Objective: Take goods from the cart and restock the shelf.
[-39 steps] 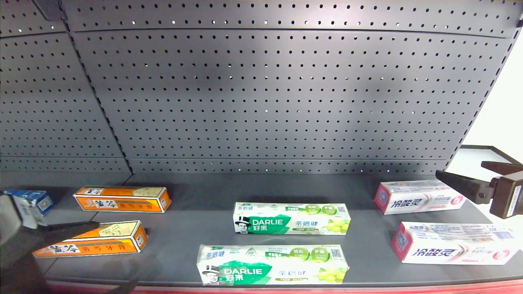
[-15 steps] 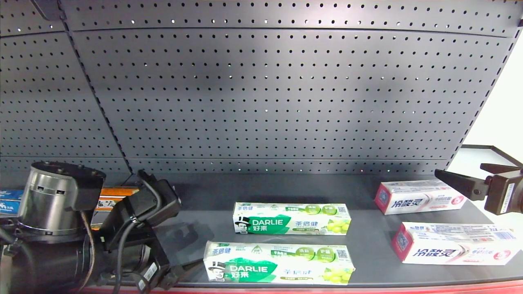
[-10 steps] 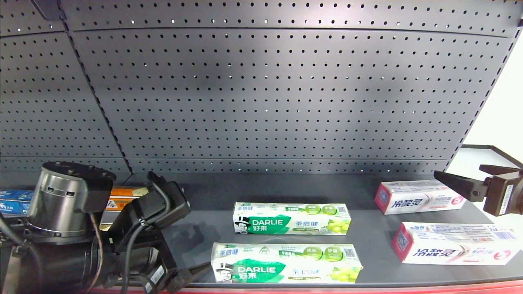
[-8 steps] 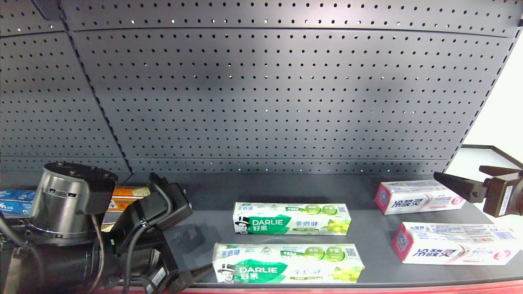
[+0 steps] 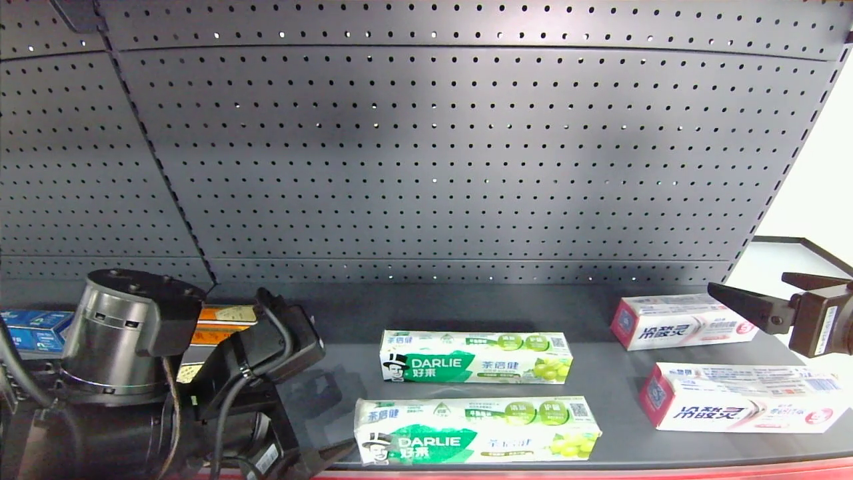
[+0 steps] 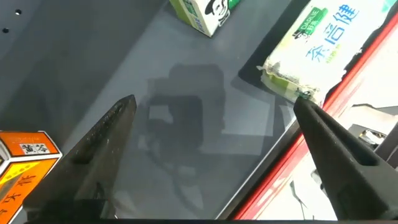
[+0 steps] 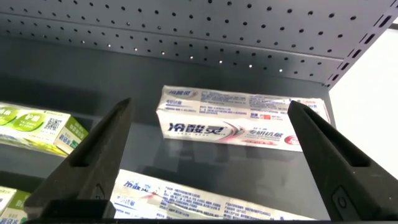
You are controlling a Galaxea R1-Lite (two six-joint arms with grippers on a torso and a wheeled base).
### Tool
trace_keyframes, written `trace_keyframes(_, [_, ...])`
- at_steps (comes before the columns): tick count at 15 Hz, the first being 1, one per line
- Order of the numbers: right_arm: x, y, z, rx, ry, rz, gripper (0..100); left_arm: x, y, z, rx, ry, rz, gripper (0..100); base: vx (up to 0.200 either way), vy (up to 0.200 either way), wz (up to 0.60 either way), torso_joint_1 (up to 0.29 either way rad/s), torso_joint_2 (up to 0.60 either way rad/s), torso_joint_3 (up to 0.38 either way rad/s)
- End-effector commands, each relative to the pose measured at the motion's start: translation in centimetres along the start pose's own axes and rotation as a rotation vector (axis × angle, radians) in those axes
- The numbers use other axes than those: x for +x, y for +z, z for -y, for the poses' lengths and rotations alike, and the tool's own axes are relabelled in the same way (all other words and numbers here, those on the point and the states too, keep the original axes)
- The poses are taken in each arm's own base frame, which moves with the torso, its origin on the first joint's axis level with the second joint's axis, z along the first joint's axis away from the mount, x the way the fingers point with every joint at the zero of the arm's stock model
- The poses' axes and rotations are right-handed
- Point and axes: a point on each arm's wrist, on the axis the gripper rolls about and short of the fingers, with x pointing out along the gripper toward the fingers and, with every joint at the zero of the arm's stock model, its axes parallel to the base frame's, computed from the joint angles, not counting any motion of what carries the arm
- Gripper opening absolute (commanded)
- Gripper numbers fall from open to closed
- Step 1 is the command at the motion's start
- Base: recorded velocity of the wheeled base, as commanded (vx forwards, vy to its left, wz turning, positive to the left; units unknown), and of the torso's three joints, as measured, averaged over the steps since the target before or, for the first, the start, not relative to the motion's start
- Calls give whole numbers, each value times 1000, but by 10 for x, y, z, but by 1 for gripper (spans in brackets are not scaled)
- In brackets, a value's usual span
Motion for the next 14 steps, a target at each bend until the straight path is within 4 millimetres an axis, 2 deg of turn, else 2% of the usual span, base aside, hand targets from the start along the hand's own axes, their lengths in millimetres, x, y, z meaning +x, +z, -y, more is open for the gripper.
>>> trace_keyframes(1, [-1,-1,0,-1,0,-2,100,2,0,0,0,-2,-5,100,0,0,0,0,0,0])
trace_keyframes(8, [-1,-1,0,1,0,-3,100,6,5,-2,1,-2,-1,100,0,0,0,0,0,0])
trace_keyframes(14, [-1,-4,0,1,0,-11,100,6,3,4,14,-23,-6,100,0,0,0,0,0,0])
